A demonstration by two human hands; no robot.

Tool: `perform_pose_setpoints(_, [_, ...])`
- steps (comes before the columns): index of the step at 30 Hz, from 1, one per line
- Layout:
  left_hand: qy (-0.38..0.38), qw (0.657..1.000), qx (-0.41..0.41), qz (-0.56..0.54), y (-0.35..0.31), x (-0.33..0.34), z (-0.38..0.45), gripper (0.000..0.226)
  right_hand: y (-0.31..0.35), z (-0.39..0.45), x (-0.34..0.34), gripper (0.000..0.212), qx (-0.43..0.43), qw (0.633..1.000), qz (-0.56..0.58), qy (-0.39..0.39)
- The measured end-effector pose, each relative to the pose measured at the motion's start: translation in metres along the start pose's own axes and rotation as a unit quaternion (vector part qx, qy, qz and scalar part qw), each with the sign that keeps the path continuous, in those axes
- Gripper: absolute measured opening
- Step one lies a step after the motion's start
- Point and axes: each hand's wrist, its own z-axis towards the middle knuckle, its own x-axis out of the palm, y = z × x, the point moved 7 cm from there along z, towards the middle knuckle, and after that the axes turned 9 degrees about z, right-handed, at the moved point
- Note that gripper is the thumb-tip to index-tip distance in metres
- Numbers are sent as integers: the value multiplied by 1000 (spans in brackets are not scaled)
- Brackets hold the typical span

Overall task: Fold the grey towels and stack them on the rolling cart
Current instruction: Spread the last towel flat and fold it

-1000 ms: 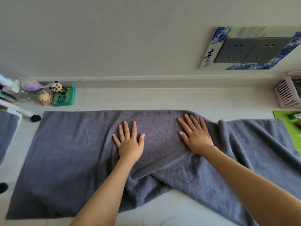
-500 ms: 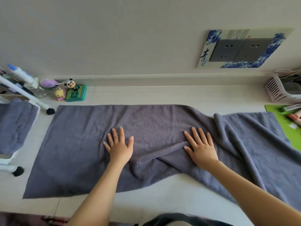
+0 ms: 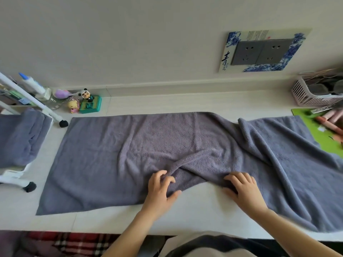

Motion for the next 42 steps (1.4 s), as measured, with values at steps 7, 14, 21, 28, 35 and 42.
perform_pose_setpoints(7, [42, 997, -61, -32, 9, 7, 8, 22, -3, 12, -8, 23, 59, 997, 48, -8])
perform_pose_setpoints(14, [264, 956, -87, -97, 13, -22, 23, 15, -31, 40, -41, 11, 212, 956, 91, 182])
perform_pose_setpoints(21, [235, 970, -59, -17, 1, -25, 33, 12, 4, 40, -37, 29, 44, 993, -23, 108])
perform_pose_setpoints(28, [237, 962, 14, 134, -20, 19, 14, 58, -5, -5, 18, 56, 28, 981, -110, 157])
perform_pose_setpoints(35, [44, 988, -20, 149, -14, 2, 23, 62, -7, 6, -1, 67, 97, 989, -81, 80])
perform_pose_setpoints(42, [83, 962, -118, 233, 21, 16, 19, 65, 5, 5, 31, 65, 97, 987, -93, 90])
